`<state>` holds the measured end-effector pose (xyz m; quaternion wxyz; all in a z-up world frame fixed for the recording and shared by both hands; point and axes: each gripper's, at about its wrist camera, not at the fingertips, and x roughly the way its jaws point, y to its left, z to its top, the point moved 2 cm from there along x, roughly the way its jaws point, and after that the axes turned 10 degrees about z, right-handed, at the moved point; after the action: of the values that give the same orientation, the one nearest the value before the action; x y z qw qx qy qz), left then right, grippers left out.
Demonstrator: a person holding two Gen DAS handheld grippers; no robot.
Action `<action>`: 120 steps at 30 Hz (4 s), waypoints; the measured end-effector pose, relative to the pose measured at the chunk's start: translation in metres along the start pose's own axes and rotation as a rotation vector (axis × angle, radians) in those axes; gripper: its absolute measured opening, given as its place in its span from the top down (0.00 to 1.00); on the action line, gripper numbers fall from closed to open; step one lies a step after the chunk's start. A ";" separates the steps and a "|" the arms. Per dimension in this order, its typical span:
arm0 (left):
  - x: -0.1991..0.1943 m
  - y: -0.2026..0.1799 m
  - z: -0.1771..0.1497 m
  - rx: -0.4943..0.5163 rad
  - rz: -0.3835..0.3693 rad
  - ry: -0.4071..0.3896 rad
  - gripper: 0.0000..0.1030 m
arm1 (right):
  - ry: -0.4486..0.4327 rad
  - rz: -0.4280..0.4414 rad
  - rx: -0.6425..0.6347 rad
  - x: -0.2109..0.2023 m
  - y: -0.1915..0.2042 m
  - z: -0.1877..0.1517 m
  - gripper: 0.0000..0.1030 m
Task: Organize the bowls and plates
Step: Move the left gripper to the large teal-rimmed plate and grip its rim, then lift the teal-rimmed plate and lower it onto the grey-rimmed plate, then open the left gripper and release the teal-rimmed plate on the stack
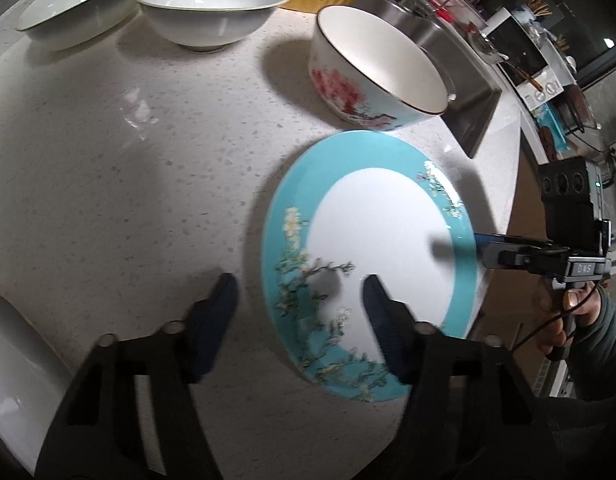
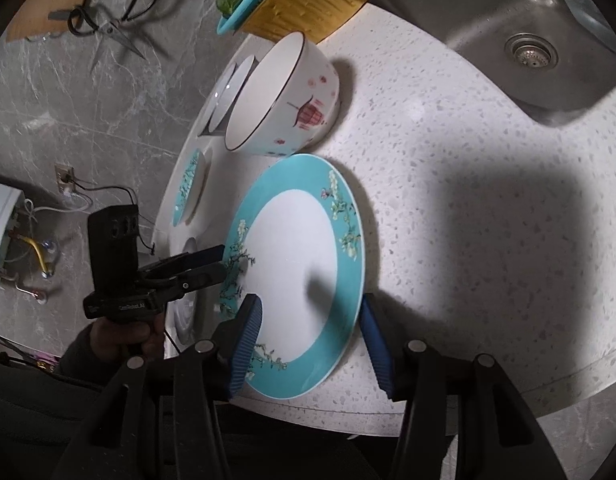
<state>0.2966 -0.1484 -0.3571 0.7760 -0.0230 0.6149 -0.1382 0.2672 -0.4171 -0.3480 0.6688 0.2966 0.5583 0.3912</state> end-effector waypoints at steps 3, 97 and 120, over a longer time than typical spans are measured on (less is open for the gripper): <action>0.002 -0.001 0.003 -0.020 -0.009 -0.003 0.60 | 0.009 -0.002 0.016 0.002 -0.001 0.003 0.48; -0.146 0.270 -0.191 -0.554 0.260 -0.068 0.84 | 0.441 -0.130 -0.167 0.259 0.168 0.008 0.88; -0.117 0.258 -0.176 -0.460 0.360 -0.061 0.77 | 0.408 -0.297 -0.299 0.277 0.184 -0.003 0.85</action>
<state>0.1519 0.1517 -0.3420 0.7806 -0.0929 0.6008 0.1454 0.2487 -0.0848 -0.3378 0.6289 0.0249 0.6549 0.4183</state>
